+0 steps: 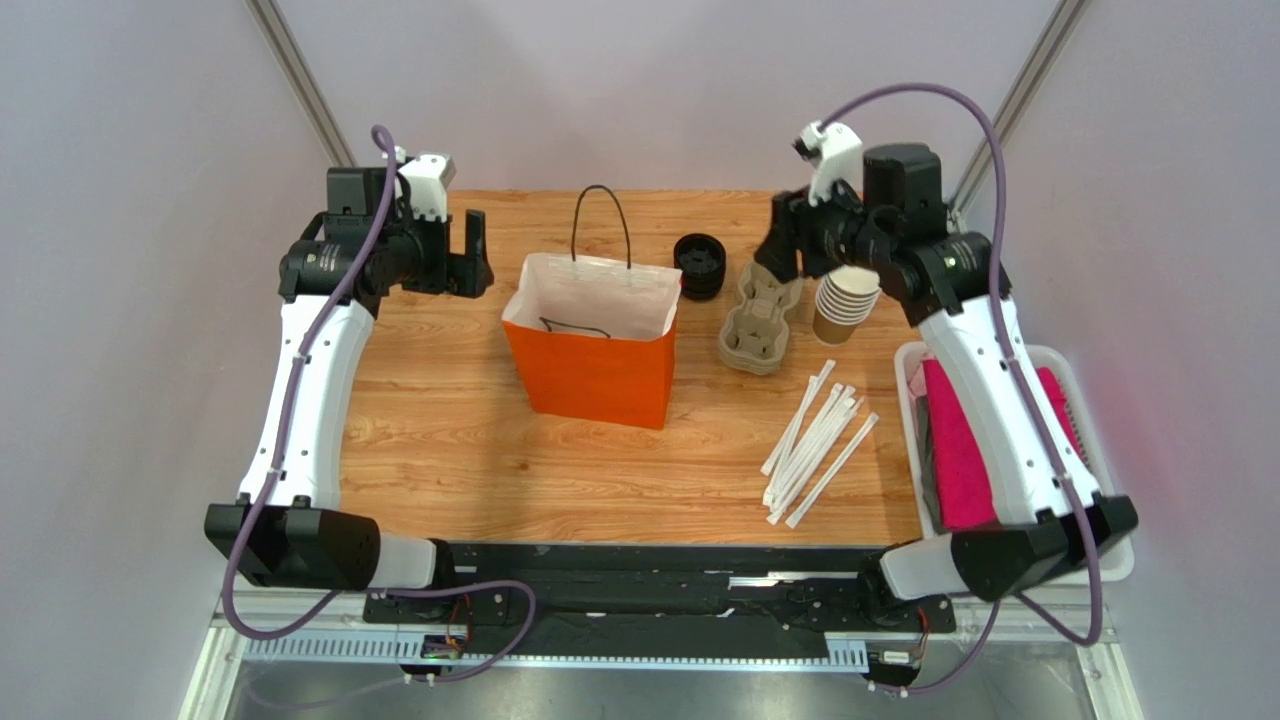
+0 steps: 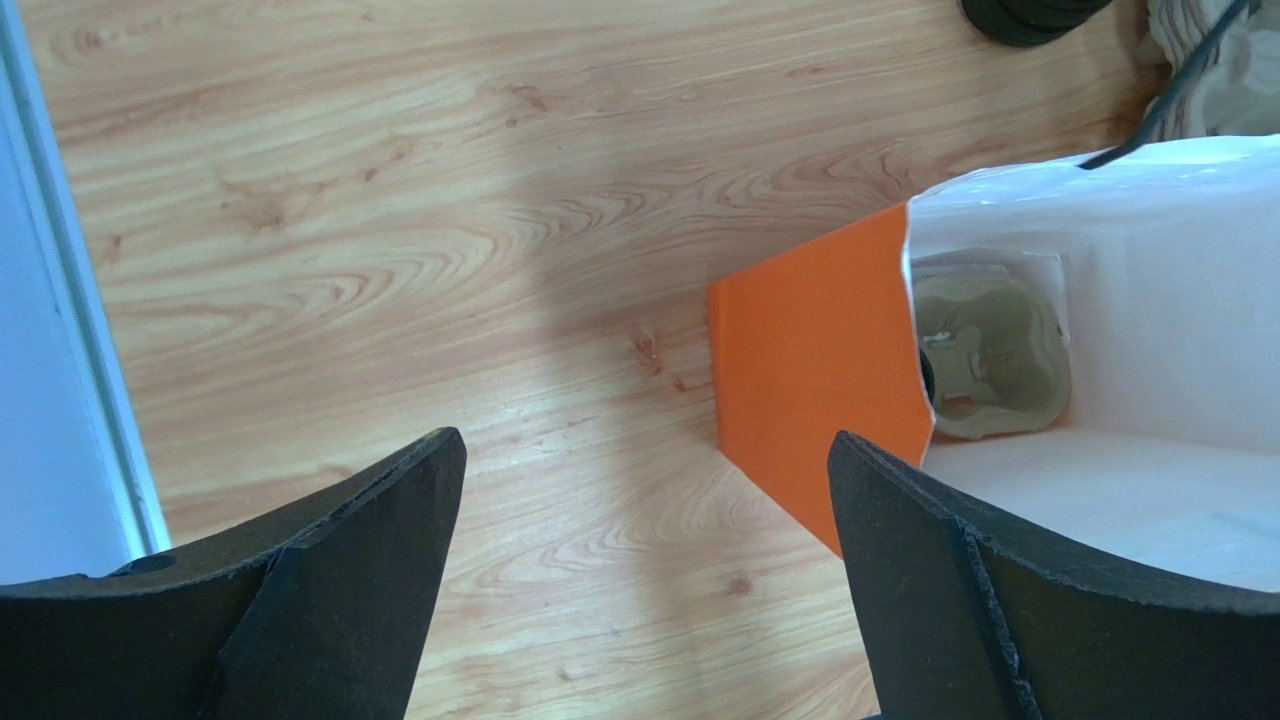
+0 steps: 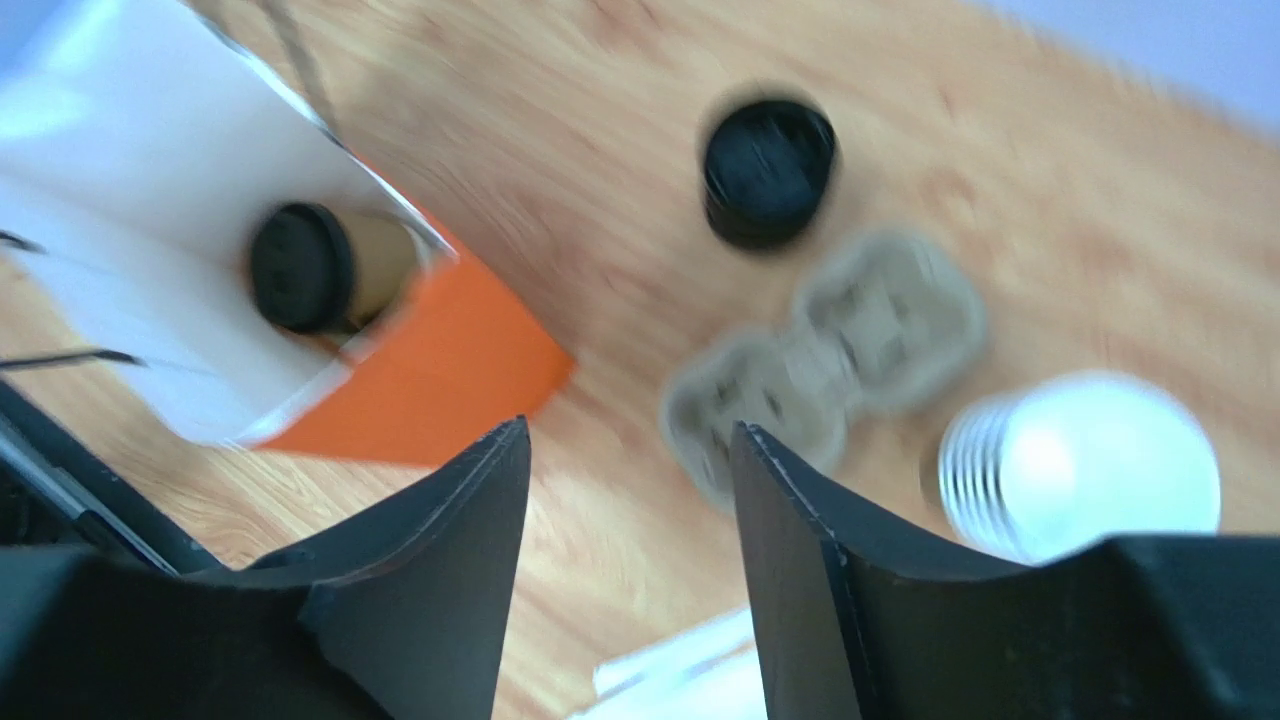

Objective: Pack the takeout coffee

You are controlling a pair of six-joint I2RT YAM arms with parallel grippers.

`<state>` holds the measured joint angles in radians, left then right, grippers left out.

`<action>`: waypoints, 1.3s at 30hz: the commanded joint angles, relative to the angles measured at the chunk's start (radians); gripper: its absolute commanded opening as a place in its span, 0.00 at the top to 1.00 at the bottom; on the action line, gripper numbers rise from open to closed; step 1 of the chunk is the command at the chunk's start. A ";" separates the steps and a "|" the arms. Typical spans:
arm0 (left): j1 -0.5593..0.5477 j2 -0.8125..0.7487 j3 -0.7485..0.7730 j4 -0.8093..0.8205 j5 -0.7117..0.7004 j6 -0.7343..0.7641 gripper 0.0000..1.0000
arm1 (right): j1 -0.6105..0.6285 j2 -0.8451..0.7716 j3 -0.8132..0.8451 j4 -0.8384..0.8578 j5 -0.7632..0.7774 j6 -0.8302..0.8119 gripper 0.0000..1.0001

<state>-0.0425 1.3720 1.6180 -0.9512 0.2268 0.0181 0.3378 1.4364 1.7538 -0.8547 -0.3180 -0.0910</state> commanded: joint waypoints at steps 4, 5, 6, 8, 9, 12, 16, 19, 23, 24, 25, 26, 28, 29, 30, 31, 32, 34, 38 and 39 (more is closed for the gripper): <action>0.027 -0.085 -0.092 0.098 0.029 -0.079 0.01 | -0.100 -0.181 -0.397 -0.181 0.237 0.233 0.53; 0.027 -0.091 -0.099 0.101 0.032 -0.084 0.01 | -0.108 -0.195 -0.436 -0.191 0.244 0.266 0.54; 0.027 -0.094 -0.110 0.103 0.035 -0.086 0.01 | -0.112 -0.206 -0.508 -0.214 0.250 0.281 0.54; 0.027 -0.103 -0.119 0.106 0.037 -0.090 0.01 | -0.114 -0.237 -0.569 -0.230 0.281 0.318 0.57; 0.027 -0.108 -0.130 0.109 0.039 -0.092 0.01 | -0.112 -0.248 -0.629 -0.225 0.293 0.347 0.57; 0.027 -0.122 -0.145 0.108 0.039 -0.092 0.01 | -0.115 -0.292 -0.721 -0.181 0.361 0.422 0.59; 0.029 -0.134 -0.161 0.098 0.039 -0.089 0.01 | -0.117 -0.291 -0.825 -0.126 0.387 0.474 0.65; 0.029 -0.140 -0.156 0.088 0.040 -0.083 0.01 | -0.141 -0.275 -0.875 -0.129 0.448 0.537 0.65; 0.030 -0.146 -0.164 0.097 0.045 -0.086 0.01 | -0.140 -0.240 -0.905 -0.123 0.455 0.640 0.66; 0.032 -0.148 -0.164 0.098 0.049 -0.090 0.01 | -0.140 -0.229 -0.918 -0.121 0.456 0.664 0.66; 0.033 -0.148 -0.165 0.098 0.051 -0.093 0.01 | -0.140 -0.225 -0.930 -0.119 0.456 0.686 0.66; 0.035 -0.149 -0.168 0.100 0.052 -0.095 0.01 | -0.140 -0.220 -0.951 -0.118 0.470 0.695 0.66; 0.035 -0.159 -0.173 0.104 0.055 -0.095 0.01 | -0.149 -0.211 -0.970 -0.106 0.484 0.695 0.65; 0.036 -0.160 -0.179 0.106 0.055 -0.093 0.01 | -0.155 -0.209 -0.981 -0.089 0.500 0.704 0.64; 0.036 -0.162 -0.182 0.109 0.057 -0.095 0.01 | -0.169 -0.199 -1.002 -0.075 0.504 0.709 0.64; 0.036 -0.165 -0.184 0.108 0.059 -0.095 0.01 | -0.174 -0.194 -1.013 -0.060 0.504 0.715 0.65; 0.036 -0.165 -0.187 0.104 0.062 -0.095 0.01 | -0.180 -0.189 -1.021 -0.031 0.501 0.729 0.66; 0.036 -0.166 -0.188 0.101 0.063 -0.095 0.01 | -0.187 -0.173 -1.033 0.008 0.504 0.734 0.69; 0.036 -0.175 -0.204 0.103 0.069 -0.084 0.01 | -0.198 -0.140 -1.034 0.060 0.494 0.735 0.69; 0.036 -0.172 -0.207 0.103 0.071 -0.084 0.01 | -0.206 -0.128 -1.034 0.069 0.491 0.737 0.69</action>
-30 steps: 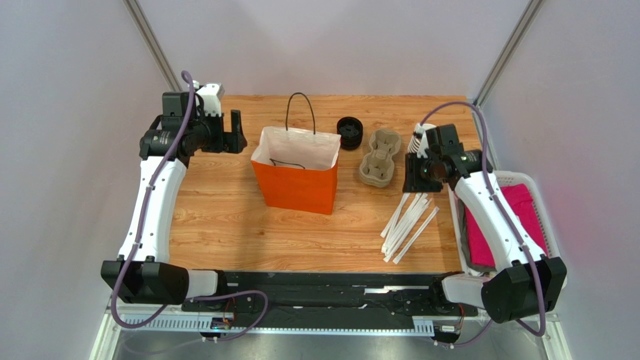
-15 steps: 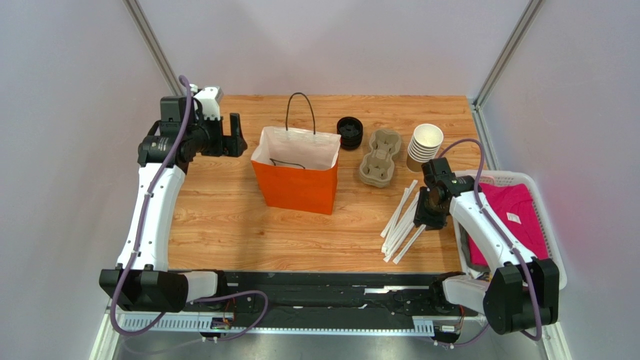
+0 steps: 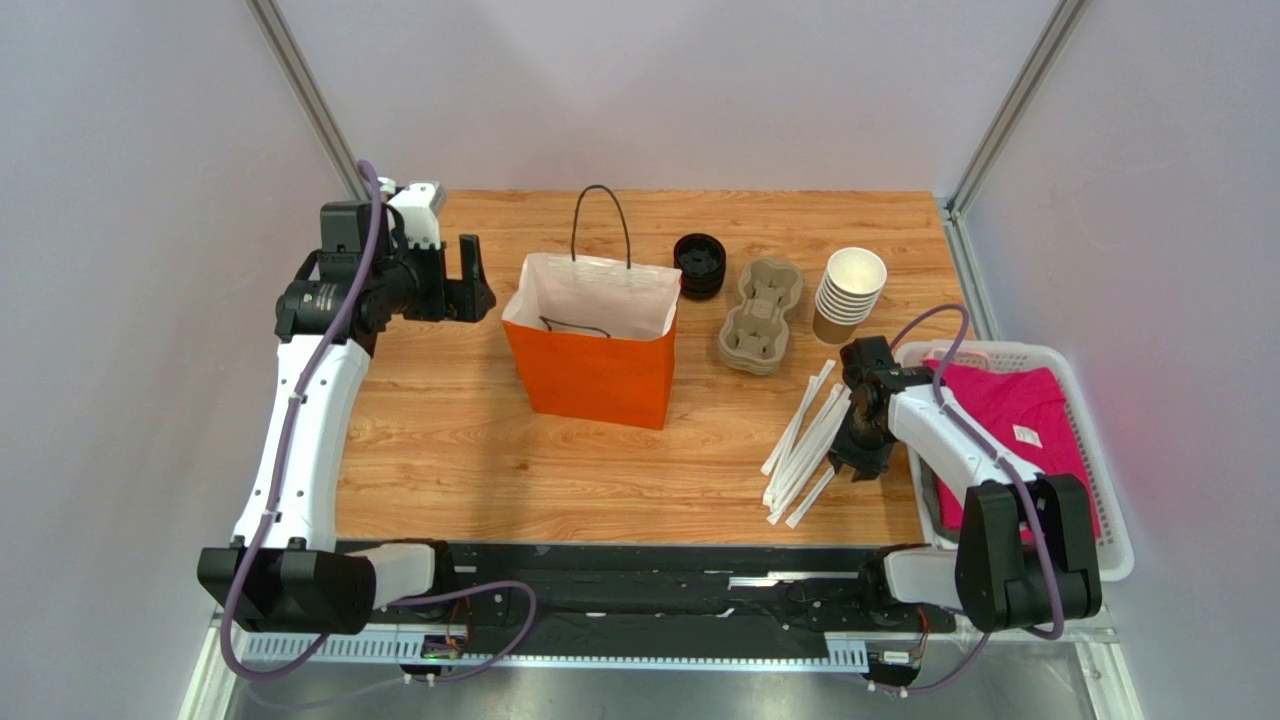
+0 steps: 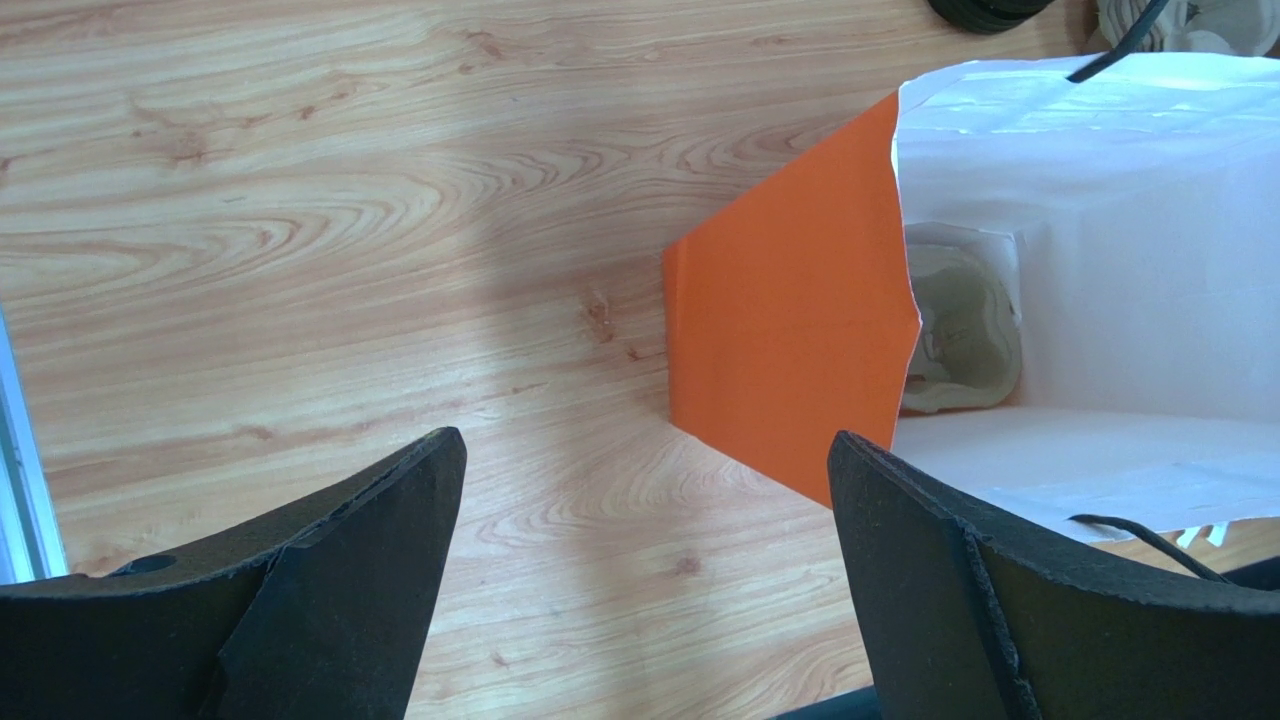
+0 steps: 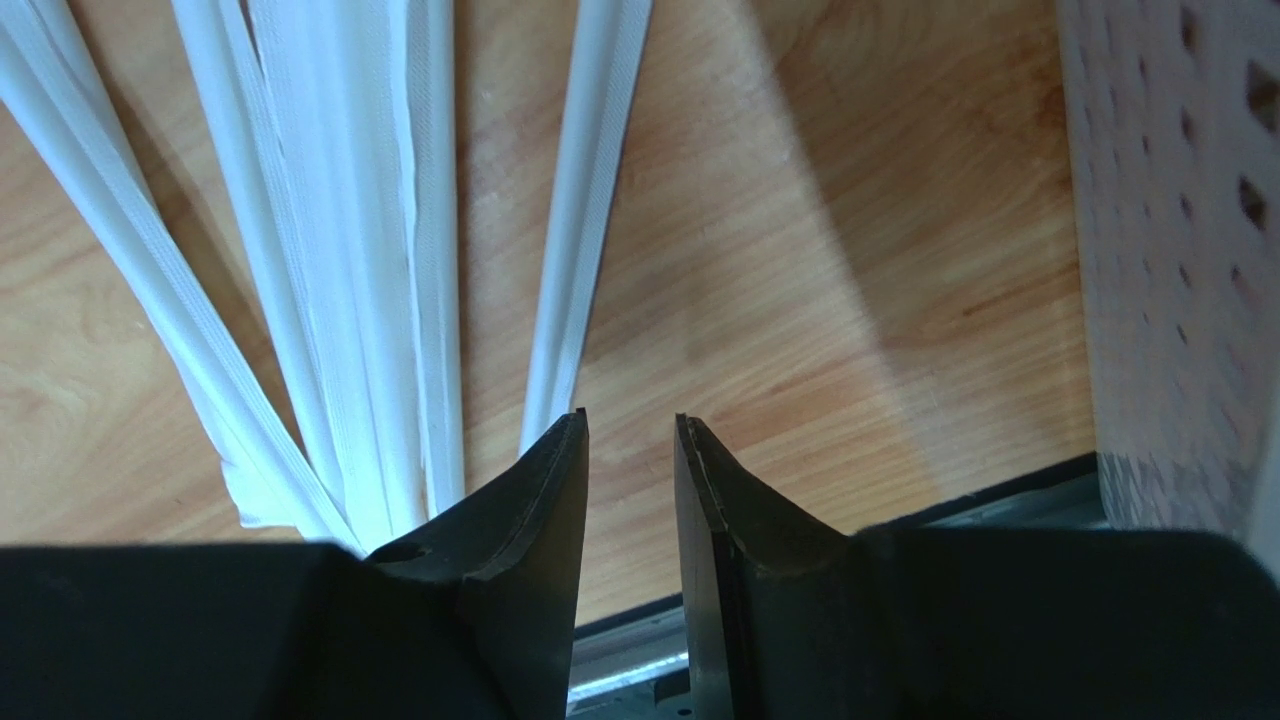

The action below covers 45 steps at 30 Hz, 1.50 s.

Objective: Pack the takeout coffee

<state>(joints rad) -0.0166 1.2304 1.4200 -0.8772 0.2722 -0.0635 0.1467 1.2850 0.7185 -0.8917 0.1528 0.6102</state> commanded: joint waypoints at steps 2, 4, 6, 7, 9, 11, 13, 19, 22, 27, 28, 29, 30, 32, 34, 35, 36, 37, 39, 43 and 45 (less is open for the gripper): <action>0.010 -0.025 -0.009 0.027 0.028 0.001 0.01 | -0.018 0.036 0.002 0.134 0.011 0.039 0.69; 0.010 -0.020 -0.009 0.026 0.027 0.005 0.01 | -0.024 0.053 0.005 0.152 0.011 0.045 0.68; 0.010 -0.013 -0.004 0.026 0.030 0.008 0.01 | -0.032 0.068 0.009 0.163 0.014 0.048 0.68; 0.010 -0.009 -0.004 0.026 0.030 0.010 0.01 | -0.032 0.074 0.010 0.171 0.017 0.046 0.68; 0.010 0.001 0.000 0.026 0.035 0.010 0.01 | -0.039 0.092 0.013 0.178 0.021 0.049 0.68; 0.010 0.007 0.005 0.029 0.035 0.013 0.01 | -0.044 0.106 0.012 0.188 0.017 0.052 0.68; 0.010 0.017 0.008 0.029 0.036 0.011 0.01 | -0.047 0.122 0.009 0.191 0.014 0.054 0.68; 0.033 0.034 0.016 0.032 0.041 0.013 0.01 | -0.055 0.131 -0.017 0.148 -0.019 0.094 0.69; 0.035 0.040 0.023 0.030 0.042 0.011 0.01 | -0.056 0.117 -0.027 0.122 -0.022 0.095 0.69; 0.038 0.049 0.034 0.029 0.050 0.011 0.01 | -0.061 0.099 -0.031 0.085 -0.021 0.097 0.71; 0.037 0.049 0.036 0.027 0.050 0.011 0.01 | -0.061 0.091 -0.031 0.079 -0.018 0.100 0.72; 0.038 0.052 0.037 0.027 0.051 0.011 0.01 | -0.061 0.088 -0.030 0.071 -0.016 0.100 0.72; 0.038 0.052 0.039 0.029 0.053 0.007 0.01 | -0.062 0.085 -0.028 0.054 -0.009 0.100 0.73; 0.038 0.053 0.040 0.026 0.056 0.004 0.01 | -0.061 0.080 -0.024 0.040 0.002 0.095 0.74; 0.038 0.052 0.040 0.026 0.056 -0.002 0.01 | -0.061 0.073 -0.024 0.022 0.010 0.089 0.74; 0.037 0.050 0.039 0.024 0.058 -0.002 0.01 | -0.061 0.073 -0.025 0.019 0.011 0.086 0.73; 0.038 0.047 0.037 0.023 0.058 -0.004 0.01 | -0.062 0.073 -0.027 0.011 0.017 0.088 0.72; 0.038 0.047 0.034 0.021 0.058 -0.005 0.01 | -0.062 0.073 -0.031 0.014 0.017 0.088 0.71; 0.038 0.038 0.028 0.021 0.056 -0.006 0.01 | -0.064 0.071 -0.048 0.048 0.011 0.089 0.71; 0.038 0.023 0.010 0.020 0.056 -0.004 0.01 | -0.062 0.074 -0.077 0.141 -0.013 0.053 0.71; 0.037 0.017 -0.001 0.018 0.056 -0.002 0.01 | -0.062 0.080 -0.085 0.169 -0.007 0.048 0.71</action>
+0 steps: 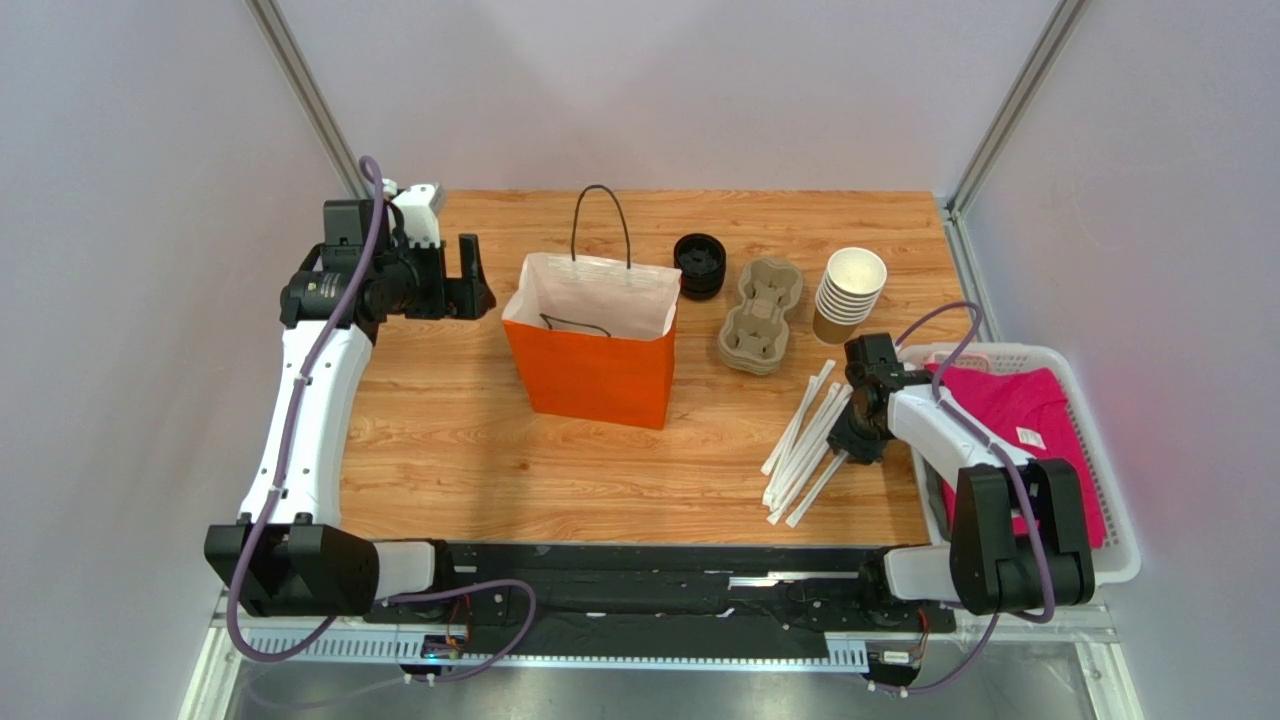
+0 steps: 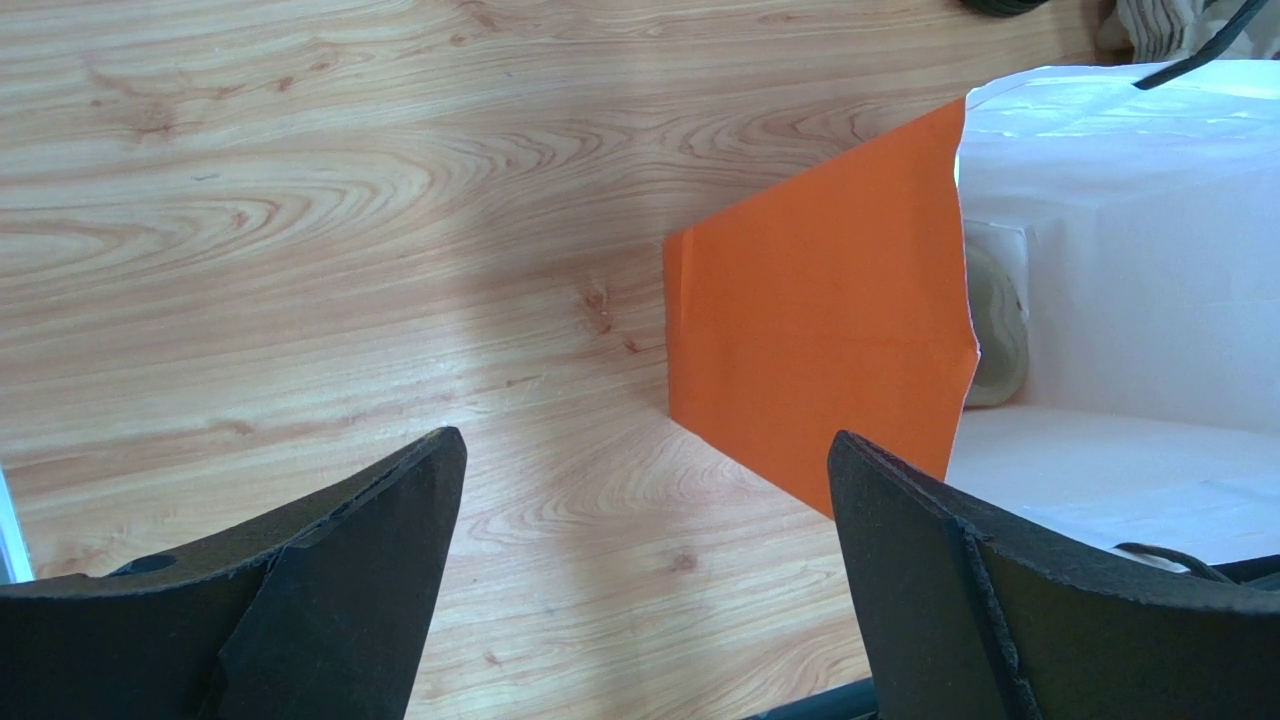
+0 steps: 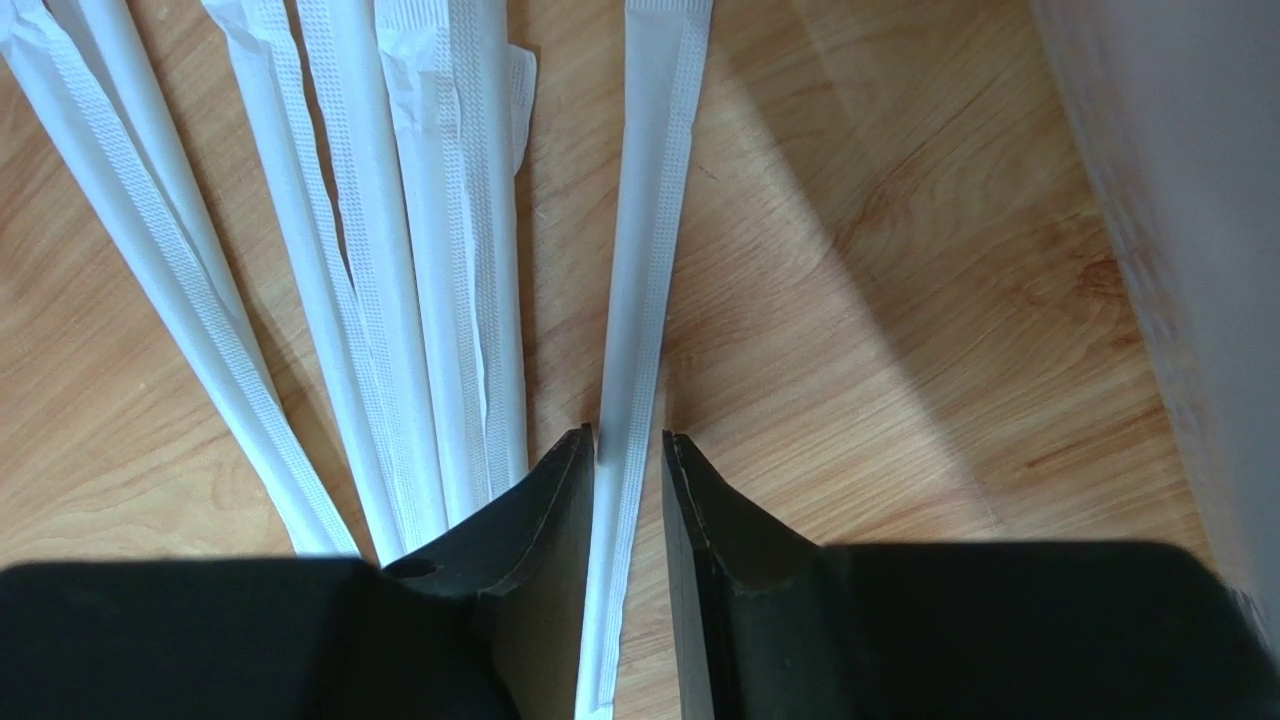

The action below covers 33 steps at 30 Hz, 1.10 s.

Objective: Pack the takeout coffee

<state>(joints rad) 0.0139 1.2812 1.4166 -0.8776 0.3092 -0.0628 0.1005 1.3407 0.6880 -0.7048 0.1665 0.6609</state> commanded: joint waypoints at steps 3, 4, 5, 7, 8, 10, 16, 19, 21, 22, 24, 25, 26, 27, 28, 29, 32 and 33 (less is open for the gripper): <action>0.006 -0.039 -0.004 0.017 0.018 -0.005 0.01 | -0.015 0.046 -0.058 0.004 -0.019 -0.006 0.71; 0.006 -0.042 -0.002 0.017 0.018 -0.002 0.01 | -0.013 0.051 -0.059 0.005 -0.018 -0.006 0.71; 0.008 -0.042 -0.002 0.016 0.019 0.000 0.01 | -0.013 0.055 -0.062 0.008 -0.012 -0.006 0.74; 0.008 -0.042 -0.002 0.014 0.016 0.004 0.01 | -0.015 0.066 -0.065 0.005 -0.004 -0.006 0.75; 0.006 -0.042 -0.002 0.012 0.014 0.004 0.01 | -0.015 0.069 -0.068 0.005 -0.004 -0.006 0.75; 0.006 -0.043 -0.004 0.012 0.013 0.008 0.01 | -0.015 0.075 -0.073 0.001 -0.004 0.000 0.80; 0.006 -0.043 -0.005 0.014 0.014 0.006 0.01 | -0.015 0.071 -0.041 -0.033 -0.025 0.009 1.00; 0.008 -0.042 -0.002 0.011 0.021 0.000 0.01 | -0.013 0.042 0.014 -0.086 -0.073 -0.007 1.00; 0.006 -0.040 0.007 0.008 0.028 0.001 0.01 | -0.013 0.011 0.047 -0.116 -0.100 -0.030 1.00; 0.008 -0.037 0.015 0.005 0.031 0.001 0.01 | -0.015 -0.001 0.076 -0.154 -0.096 -0.033 1.00; 0.006 -0.030 0.025 0.000 0.034 0.003 0.01 | -0.013 -0.031 0.111 -0.195 -0.099 -0.044 1.00; 0.008 -0.028 0.034 -0.004 0.036 0.003 0.01 | -0.013 -0.052 0.137 -0.234 -0.104 -0.041 1.00; 0.008 -0.023 0.038 -0.004 0.039 0.004 0.01 | -0.013 -0.063 0.148 -0.249 -0.114 -0.041 1.00; 0.008 -0.020 0.041 -0.004 0.041 0.003 0.01 | -0.013 -0.072 0.159 -0.269 -0.130 -0.044 1.00; 0.008 -0.019 0.045 -0.006 0.041 0.003 0.01 | -0.015 -0.093 0.180 -0.278 -0.148 -0.044 1.00; 0.008 -0.016 0.048 -0.006 0.044 0.004 0.01 | -0.015 -0.103 0.189 -0.285 -0.153 -0.044 1.00; 0.006 -0.019 0.051 -0.001 0.042 0.006 0.01 | -0.012 -0.135 0.238 -0.303 -0.186 -0.058 1.00; 0.006 -0.022 0.051 0.000 0.042 0.008 0.01 | -0.013 -0.143 0.252 -0.306 -0.189 -0.066 1.00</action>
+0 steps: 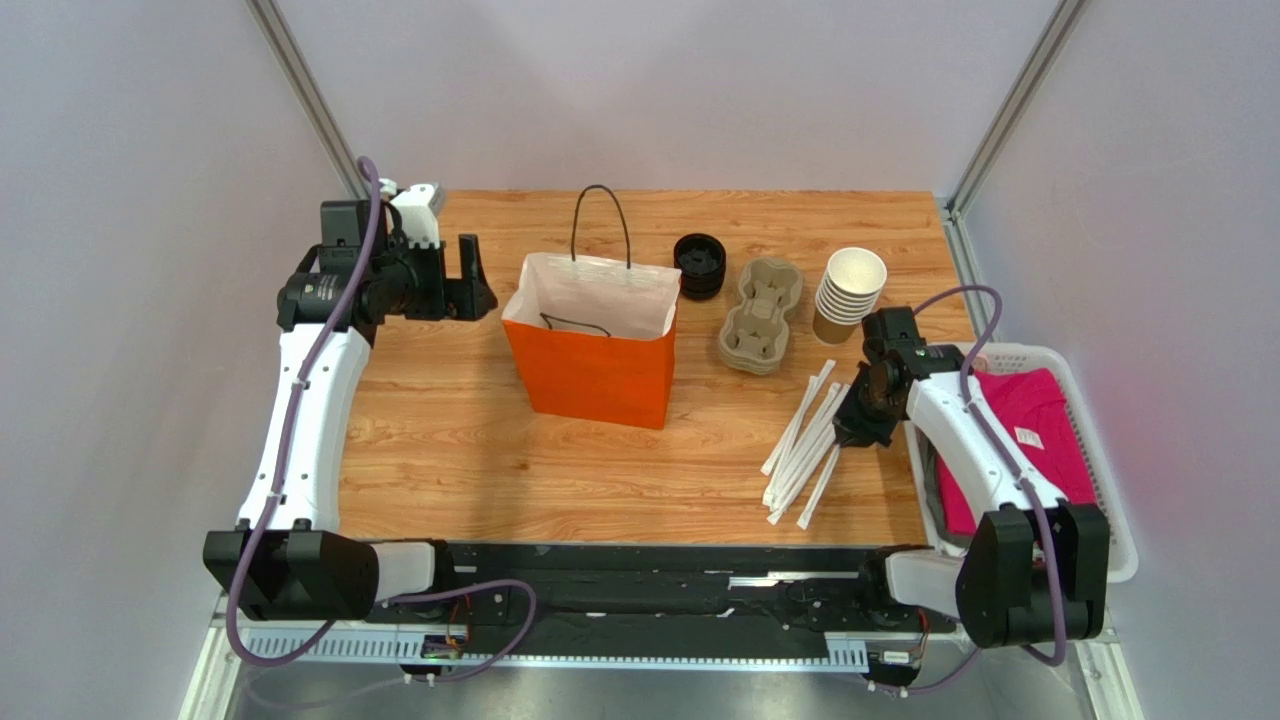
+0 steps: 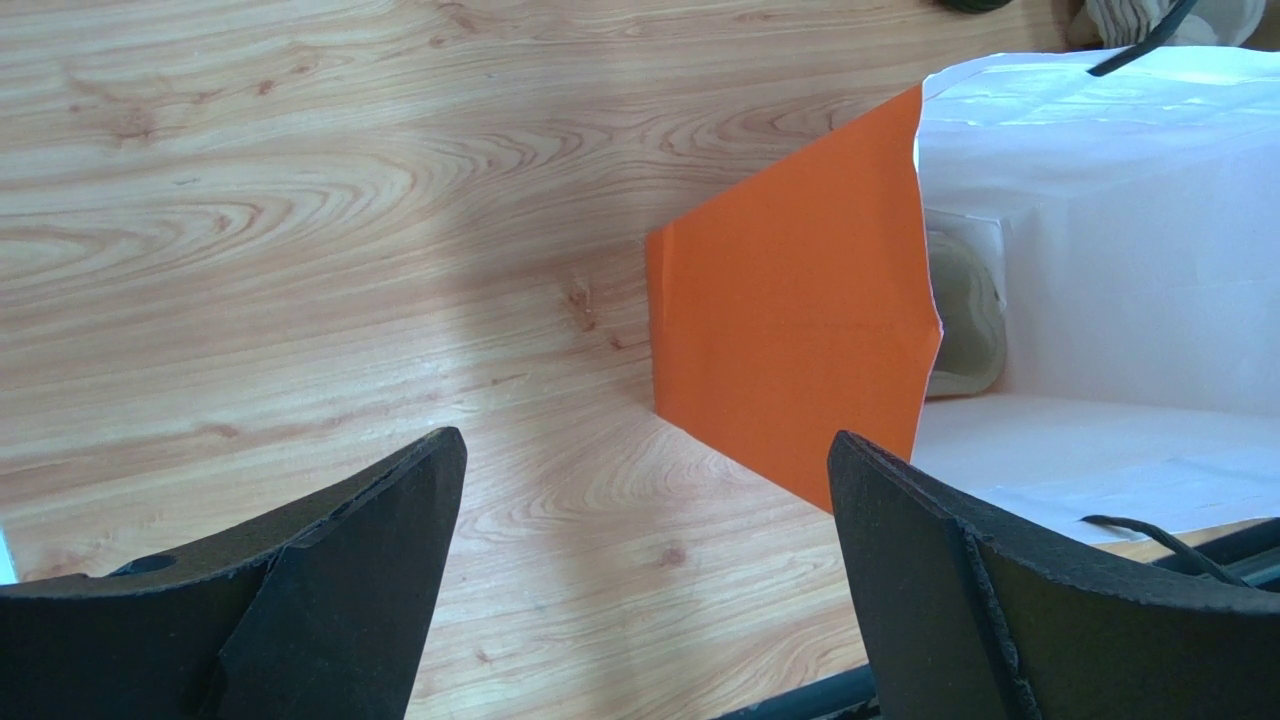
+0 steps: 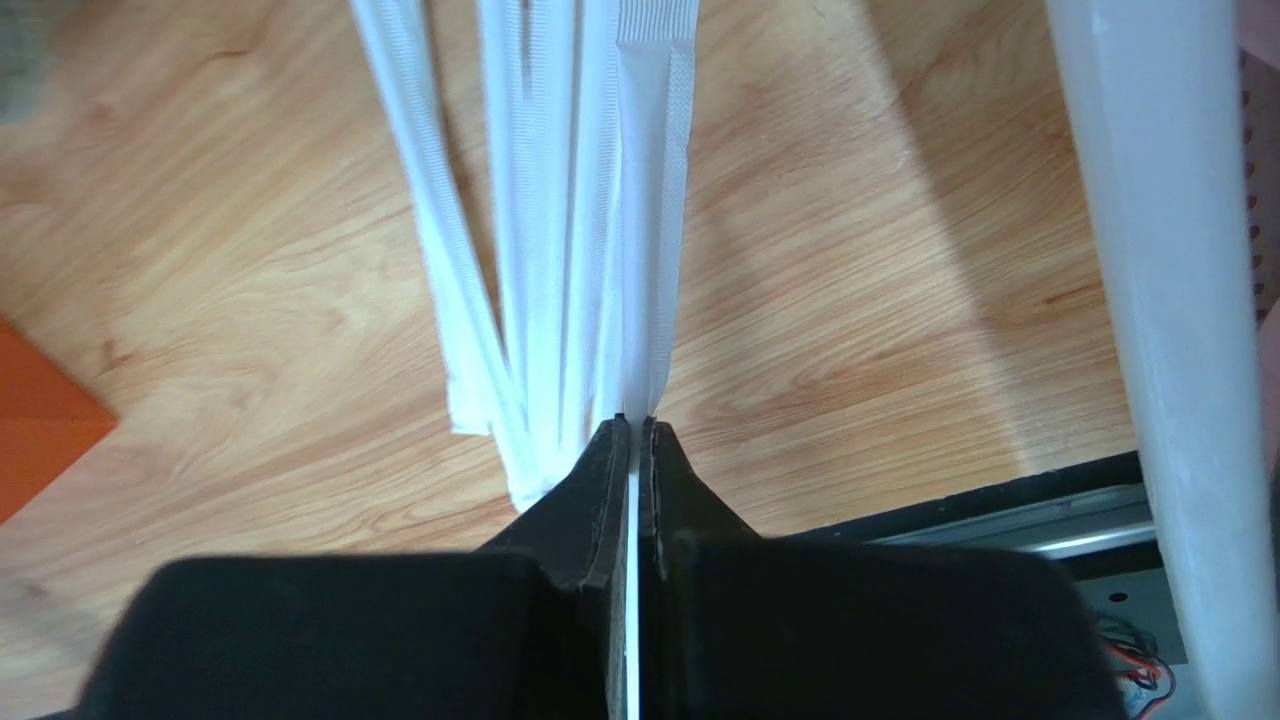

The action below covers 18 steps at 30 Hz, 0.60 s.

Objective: Pack the takeout coffee

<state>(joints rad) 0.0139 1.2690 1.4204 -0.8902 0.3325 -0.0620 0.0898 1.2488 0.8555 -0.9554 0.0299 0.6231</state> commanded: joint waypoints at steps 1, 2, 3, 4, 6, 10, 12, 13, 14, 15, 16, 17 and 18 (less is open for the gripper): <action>0.008 -0.013 0.048 0.016 0.017 0.007 0.01 | -0.001 -0.066 0.099 -0.055 -0.059 -0.048 1.00; 0.006 -0.017 0.048 0.020 0.017 0.008 0.01 | -0.001 -0.072 0.138 -0.054 -0.061 -0.059 1.00; 0.006 -0.022 0.048 0.022 0.013 0.010 0.01 | -0.001 -0.078 0.158 -0.046 -0.067 -0.072 1.00; 0.006 -0.020 0.052 0.020 0.013 0.011 0.01 | -0.002 -0.089 0.184 -0.043 -0.082 -0.115 1.00; 0.006 -0.025 0.060 0.022 0.010 0.019 0.01 | -0.001 -0.104 0.267 -0.019 -0.113 -0.186 1.00; 0.008 -0.045 0.054 0.053 -0.016 0.025 0.01 | -0.001 -0.149 0.453 0.075 -0.288 -0.379 1.00; 0.008 -0.045 0.057 0.065 -0.015 0.024 0.01 | 0.001 -0.160 0.538 0.186 -0.396 -0.466 1.00; 0.008 -0.045 0.058 0.066 -0.006 0.022 0.01 | 0.004 -0.157 0.562 0.232 -0.488 -0.474 1.00; 0.006 -0.040 0.060 0.068 0.000 0.021 0.01 | 0.019 -0.147 0.583 0.272 -0.527 -0.494 1.00; 0.008 -0.042 0.060 0.076 0.005 0.016 0.01 | 0.039 -0.111 0.643 0.335 -0.560 -0.514 1.00; 0.006 -0.039 0.063 0.080 0.016 0.016 0.01 | 0.086 -0.085 0.678 0.358 -0.568 -0.534 1.00; 0.008 -0.040 0.064 0.082 0.017 0.017 0.01 | 0.105 -0.057 0.712 0.378 -0.576 -0.555 1.00; 0.008 -0.040 0.077 0.080 0.020 0.021 0.01 | 0.120 -0.002 0.753 0.433 -0.600 -0.578 1.00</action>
<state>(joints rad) 0.0139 1.2564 1.4372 -0.8619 0.3298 -0.0544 0.1406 1.1427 1.4834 -0.7479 -0.3920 0.1917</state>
